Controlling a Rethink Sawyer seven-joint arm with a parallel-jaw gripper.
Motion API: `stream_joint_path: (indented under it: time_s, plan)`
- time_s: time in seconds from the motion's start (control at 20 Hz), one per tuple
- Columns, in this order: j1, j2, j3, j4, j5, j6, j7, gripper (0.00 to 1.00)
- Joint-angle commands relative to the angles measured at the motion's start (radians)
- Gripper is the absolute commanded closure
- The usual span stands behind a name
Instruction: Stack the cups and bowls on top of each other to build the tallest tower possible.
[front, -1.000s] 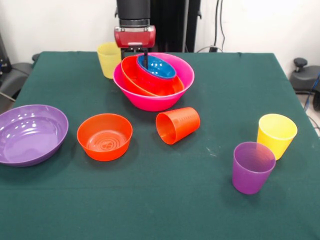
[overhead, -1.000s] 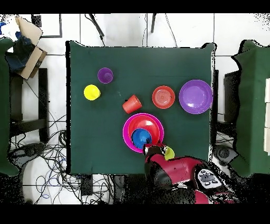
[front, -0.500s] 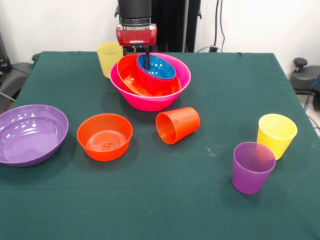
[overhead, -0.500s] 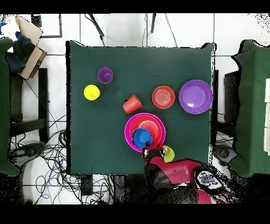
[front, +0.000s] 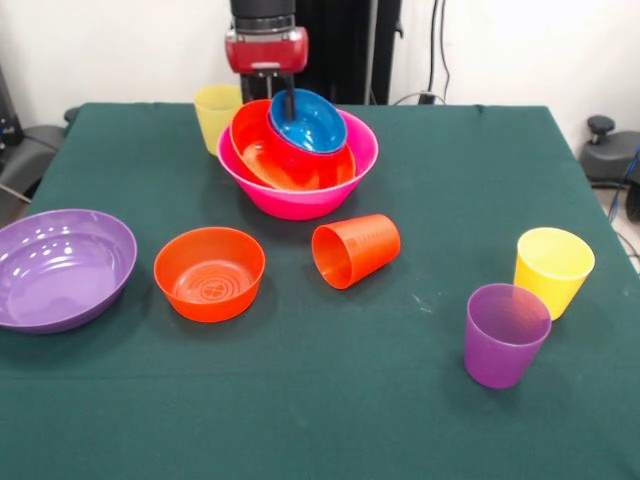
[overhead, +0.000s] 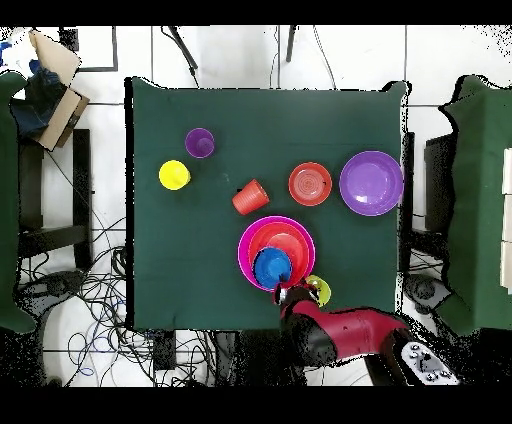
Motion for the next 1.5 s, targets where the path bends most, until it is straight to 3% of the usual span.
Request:
stream_joint_path:
  time_s: [0.05, 0.4, 0.95, 1.35, 1.5]
  plan:
    - [-0.125, -0.143, 0.293, 0.073, 0.062, 0.314, -0.164, 0.00]
    - [-0.162, -0.158, 0.371, 0.061, 0.057, 0.373, -0.153, 0.00]
    - [-0.156, -0.157, 0.384, 0.063, 0.019, 0.374, -0.095, 0.00]
    - [-0.097, -0.118, 0.329, 0.044, -0.028, 0.320, -0.031, 0.00]
    - [-0.124, -0.141, 0.359, 0.054, -0.007, 0.346, -0.061, 0.00]
